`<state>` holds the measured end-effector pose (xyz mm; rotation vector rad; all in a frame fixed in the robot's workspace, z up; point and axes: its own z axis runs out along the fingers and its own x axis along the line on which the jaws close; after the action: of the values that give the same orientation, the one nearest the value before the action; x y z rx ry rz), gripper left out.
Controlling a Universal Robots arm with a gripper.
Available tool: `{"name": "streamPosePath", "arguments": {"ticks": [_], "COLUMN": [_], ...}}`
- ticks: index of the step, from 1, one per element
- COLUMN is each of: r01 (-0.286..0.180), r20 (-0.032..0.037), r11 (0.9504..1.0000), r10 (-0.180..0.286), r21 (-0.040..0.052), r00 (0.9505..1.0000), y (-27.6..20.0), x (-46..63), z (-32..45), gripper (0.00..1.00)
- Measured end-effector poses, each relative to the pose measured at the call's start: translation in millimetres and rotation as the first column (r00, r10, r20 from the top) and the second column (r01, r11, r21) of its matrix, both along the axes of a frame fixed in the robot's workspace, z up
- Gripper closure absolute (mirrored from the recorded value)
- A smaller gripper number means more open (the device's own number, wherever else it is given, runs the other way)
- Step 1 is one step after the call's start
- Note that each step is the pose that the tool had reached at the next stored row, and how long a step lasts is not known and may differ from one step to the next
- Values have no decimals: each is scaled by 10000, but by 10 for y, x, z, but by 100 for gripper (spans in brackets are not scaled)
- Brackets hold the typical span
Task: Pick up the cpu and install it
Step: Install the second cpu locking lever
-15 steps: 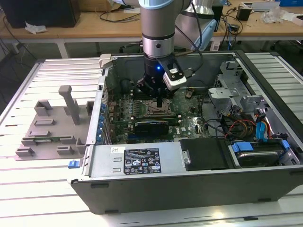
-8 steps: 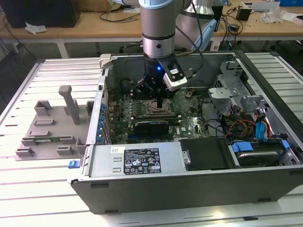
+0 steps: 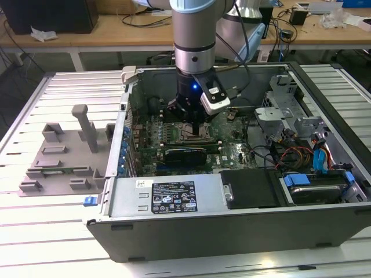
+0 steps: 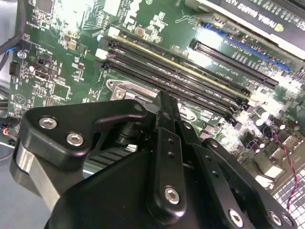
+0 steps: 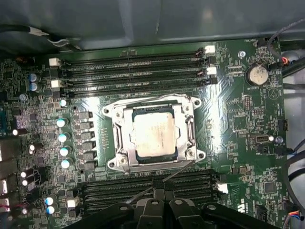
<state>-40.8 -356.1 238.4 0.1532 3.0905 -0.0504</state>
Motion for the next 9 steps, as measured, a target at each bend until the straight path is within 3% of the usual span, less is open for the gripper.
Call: {"name": "streamPosePath", "arguments": {"ticks": [9], "r01": [-10], "r20": [89], "r11": [10000], "r10": [10], "r21": [12], "r00": [10000], "y": [-19], "x": [-101], "z": [-41], "gripper": [89]}}
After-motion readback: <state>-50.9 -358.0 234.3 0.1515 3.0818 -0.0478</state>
